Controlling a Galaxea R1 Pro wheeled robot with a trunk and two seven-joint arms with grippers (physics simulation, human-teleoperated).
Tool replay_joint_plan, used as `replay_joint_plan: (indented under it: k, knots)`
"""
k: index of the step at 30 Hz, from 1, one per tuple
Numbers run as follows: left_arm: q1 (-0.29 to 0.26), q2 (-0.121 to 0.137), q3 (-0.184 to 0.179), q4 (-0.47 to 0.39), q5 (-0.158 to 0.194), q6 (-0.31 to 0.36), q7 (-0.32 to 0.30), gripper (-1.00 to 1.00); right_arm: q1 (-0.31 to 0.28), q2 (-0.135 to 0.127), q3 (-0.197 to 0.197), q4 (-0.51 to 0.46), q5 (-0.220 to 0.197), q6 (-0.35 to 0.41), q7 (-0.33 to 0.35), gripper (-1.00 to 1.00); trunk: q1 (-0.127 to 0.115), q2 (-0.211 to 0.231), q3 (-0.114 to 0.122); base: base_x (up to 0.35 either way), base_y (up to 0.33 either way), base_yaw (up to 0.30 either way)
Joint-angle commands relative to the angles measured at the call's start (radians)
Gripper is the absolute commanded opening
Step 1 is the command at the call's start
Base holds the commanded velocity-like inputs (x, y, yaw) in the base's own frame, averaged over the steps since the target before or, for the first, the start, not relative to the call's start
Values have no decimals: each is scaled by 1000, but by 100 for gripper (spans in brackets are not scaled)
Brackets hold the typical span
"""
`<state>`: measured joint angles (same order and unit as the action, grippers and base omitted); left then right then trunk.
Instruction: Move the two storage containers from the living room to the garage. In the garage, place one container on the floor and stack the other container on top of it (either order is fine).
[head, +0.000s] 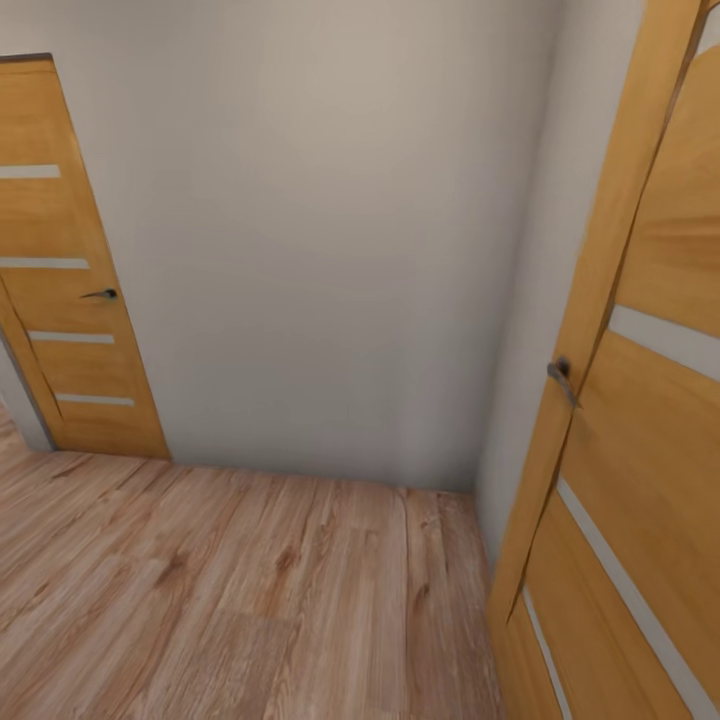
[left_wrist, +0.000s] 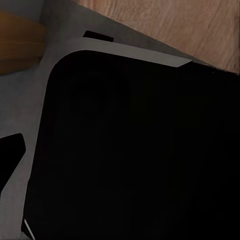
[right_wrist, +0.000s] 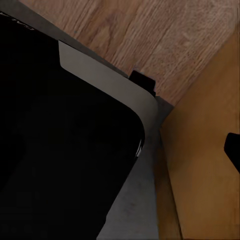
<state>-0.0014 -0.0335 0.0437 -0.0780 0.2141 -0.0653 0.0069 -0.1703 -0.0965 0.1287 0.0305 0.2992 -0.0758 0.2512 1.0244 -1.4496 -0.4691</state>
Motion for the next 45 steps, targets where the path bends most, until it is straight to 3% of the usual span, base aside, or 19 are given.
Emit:
replay_joint_plan:
  k: [1, 40, 45]
  knots:
    - [0, 0, 4, 0, 2, -2, 1, 100, -2, 0, 8, 3, 0, -8, 1, 100, 1, 0, -1, 319, 0, 0]
    - [0, 0, 4, 0, 3, -2, 1, 100, -2, 8, 11, 3, 3, -5, 0, 100, 1, 0, -1, 320, 0, 0]
    - [0, 0, 4, 0, 3, -2, 1, 100, -2, 8, 11, 3, 3, -7, 0, 100, 1, 0, -1, 320, 0, 195]
